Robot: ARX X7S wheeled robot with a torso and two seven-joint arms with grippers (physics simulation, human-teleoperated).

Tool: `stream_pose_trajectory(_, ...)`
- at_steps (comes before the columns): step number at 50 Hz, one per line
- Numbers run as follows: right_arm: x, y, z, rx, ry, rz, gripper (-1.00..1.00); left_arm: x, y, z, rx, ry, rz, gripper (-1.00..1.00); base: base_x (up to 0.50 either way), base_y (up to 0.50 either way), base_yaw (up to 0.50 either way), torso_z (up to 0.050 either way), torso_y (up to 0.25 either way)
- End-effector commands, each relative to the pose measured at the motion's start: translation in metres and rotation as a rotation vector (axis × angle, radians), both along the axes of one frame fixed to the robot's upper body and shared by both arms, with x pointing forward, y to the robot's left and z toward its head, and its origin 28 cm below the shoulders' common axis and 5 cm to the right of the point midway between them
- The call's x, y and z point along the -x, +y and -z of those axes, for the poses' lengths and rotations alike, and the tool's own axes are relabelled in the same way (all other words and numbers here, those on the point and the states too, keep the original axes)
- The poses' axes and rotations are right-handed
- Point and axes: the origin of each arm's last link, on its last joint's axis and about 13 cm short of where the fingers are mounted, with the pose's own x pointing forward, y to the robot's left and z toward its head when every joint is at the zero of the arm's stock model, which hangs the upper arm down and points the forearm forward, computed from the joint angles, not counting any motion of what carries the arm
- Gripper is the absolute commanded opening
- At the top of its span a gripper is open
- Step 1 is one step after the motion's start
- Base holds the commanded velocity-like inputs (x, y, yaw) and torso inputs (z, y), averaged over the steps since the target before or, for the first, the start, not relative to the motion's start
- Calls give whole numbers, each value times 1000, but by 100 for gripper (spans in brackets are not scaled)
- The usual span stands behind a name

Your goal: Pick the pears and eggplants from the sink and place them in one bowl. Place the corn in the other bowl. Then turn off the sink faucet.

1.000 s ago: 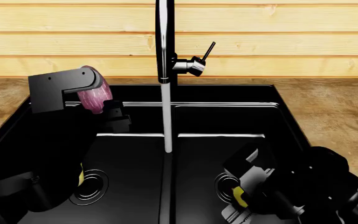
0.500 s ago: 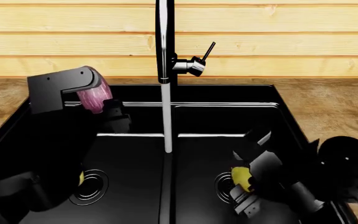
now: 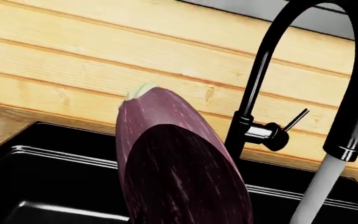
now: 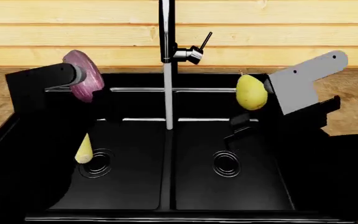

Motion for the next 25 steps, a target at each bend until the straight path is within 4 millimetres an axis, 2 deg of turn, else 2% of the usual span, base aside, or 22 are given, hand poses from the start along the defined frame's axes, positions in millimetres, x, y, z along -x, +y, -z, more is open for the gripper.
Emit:
stream_pose_trajectory(1,30,5,-4,-139,-284,36,-100,26,7,1,-18,-181,-12,-100,-500,0,0,0,0)
stream_pose_trajectory(6,45,5,16,-174,-367,45,-100,55,3,12,-38,-300,5,-100,-500,0,0,0,0)
stream_pose_trajectory(11,53,6,41,-198,-422,64,-100,66,0,19,-104,-362,16,-100,-500,0,0,0,0)
stream_pose_trajectory(14,55,8,42,-159,-447,84,-100,69,-2,21,-126,-372,26,-100,-500,0,0,0,0)
stream_pose_trajectory(22,62,7,41,-192,-479,128,-100,70,-6,27,-162,-379,53,-100,-500,0,0,0,0)
stream_pose_trajectory(25,59,9,43,-157,-487,145,-100,70,-6,28,-167,-374,55,-100,0,0,0,0,0)
